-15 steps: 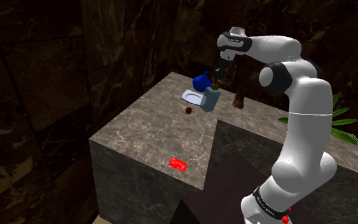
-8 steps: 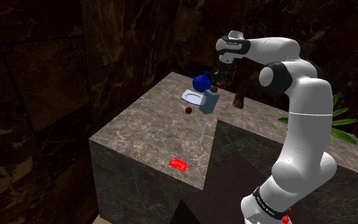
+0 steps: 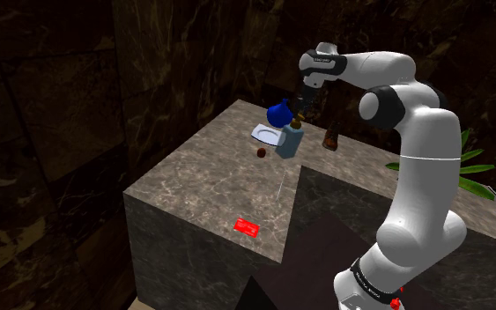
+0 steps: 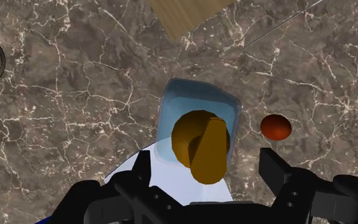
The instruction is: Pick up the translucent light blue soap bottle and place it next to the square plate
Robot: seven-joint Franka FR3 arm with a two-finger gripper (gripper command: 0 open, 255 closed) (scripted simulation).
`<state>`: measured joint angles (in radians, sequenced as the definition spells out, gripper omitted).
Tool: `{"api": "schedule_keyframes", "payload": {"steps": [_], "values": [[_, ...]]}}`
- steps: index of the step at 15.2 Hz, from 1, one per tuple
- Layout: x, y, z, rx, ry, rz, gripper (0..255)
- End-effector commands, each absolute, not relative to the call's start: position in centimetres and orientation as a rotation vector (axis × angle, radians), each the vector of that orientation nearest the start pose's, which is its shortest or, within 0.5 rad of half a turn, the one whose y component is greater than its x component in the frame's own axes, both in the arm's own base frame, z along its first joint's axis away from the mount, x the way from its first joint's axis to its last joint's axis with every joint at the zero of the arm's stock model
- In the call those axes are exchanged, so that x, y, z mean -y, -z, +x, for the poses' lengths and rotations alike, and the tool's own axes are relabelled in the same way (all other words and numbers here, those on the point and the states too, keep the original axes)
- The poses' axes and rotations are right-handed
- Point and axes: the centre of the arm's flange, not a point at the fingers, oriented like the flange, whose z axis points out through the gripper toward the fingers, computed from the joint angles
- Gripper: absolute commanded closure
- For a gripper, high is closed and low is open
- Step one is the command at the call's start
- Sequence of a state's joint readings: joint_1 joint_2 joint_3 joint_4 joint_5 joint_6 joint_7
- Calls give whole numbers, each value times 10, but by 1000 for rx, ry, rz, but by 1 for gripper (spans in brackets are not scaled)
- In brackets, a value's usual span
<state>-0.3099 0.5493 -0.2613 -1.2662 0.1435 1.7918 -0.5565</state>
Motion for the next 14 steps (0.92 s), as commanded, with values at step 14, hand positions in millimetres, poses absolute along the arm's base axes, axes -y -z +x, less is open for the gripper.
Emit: {"api": "schedule_keyframes", "payload": {"steps": [14], "values": [[339, -496, 627, -16, -5, -3134, 0]]}}
